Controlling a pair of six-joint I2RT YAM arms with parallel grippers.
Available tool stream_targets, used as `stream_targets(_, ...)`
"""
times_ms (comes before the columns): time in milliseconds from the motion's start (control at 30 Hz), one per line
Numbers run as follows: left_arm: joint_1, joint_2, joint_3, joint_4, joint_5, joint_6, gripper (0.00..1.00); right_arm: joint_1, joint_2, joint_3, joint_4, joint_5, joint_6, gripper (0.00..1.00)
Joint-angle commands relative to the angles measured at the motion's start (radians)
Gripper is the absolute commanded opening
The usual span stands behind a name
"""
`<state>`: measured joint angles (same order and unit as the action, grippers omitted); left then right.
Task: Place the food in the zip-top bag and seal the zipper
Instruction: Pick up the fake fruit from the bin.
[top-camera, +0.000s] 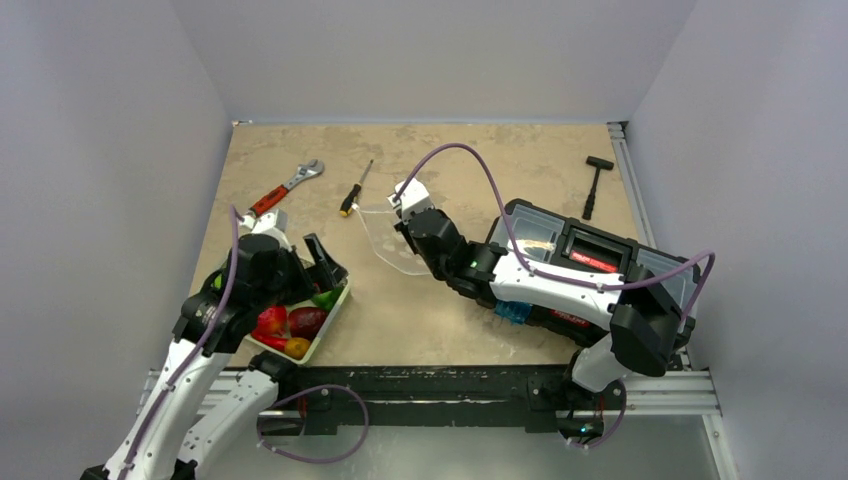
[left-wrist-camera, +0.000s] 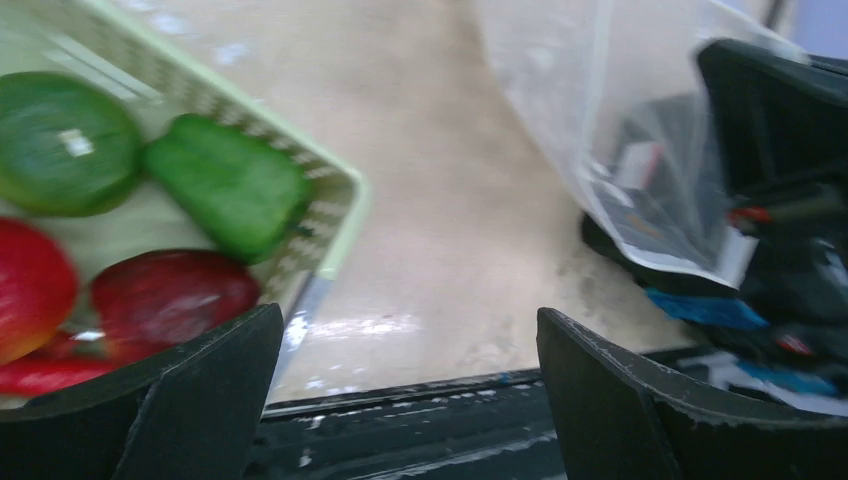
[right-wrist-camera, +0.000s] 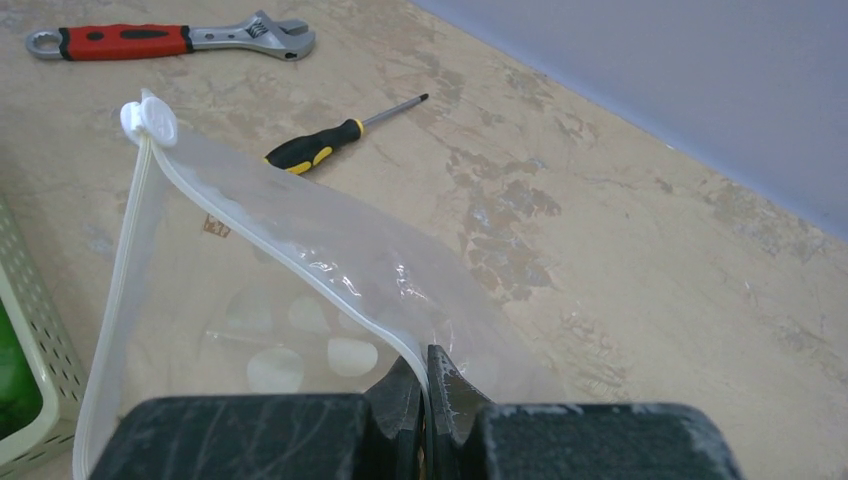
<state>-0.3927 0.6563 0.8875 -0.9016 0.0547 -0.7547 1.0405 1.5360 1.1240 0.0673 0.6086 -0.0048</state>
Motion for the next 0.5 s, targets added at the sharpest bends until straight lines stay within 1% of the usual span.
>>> stream_targets(0, 0.007, 0.012, 0.033, -0.265, -0.326, -0.049, 0.97, 0.000, 0.000, -0.017, 0.052, -0.015, 0.037, 0.00)
stream_targets(67, 0.008, 0.039, 0.015, -0.325, -0.435, -0.114, 0.97, 0.000, 0.001, -0.022, 0.056, -0.017, 0.040, 0.00)
stream_targets(133, 0.009, 0.056, -0.008, -0.324, -0.502, -0.141, 0.97, 0.000, 0.000, -0.025, 0.059, -0.018, 0.042, 0.00)
stream_targets(267, 0.007, 0.085, -0.023, -0.239, -0.589, -0.147, 0.97, 0.000, -0.016, -0.031, 0.060, -0.024, 0.041, 0.00)
stream_targets(367, 0.009, 0.126, -0.046, -0.165, -0.679, -0.136, 0.99, 0.000, -0.033, -0.040, 0.061, -0.025, 0.044, 0.00)
stream_targets(467, 0.027, 0.199, -0.063, -0.104, -0.698, -0.122, 0.97, 0.000, -0.047, -0.050, 0.065, -0.025, 0.041, 0.00)
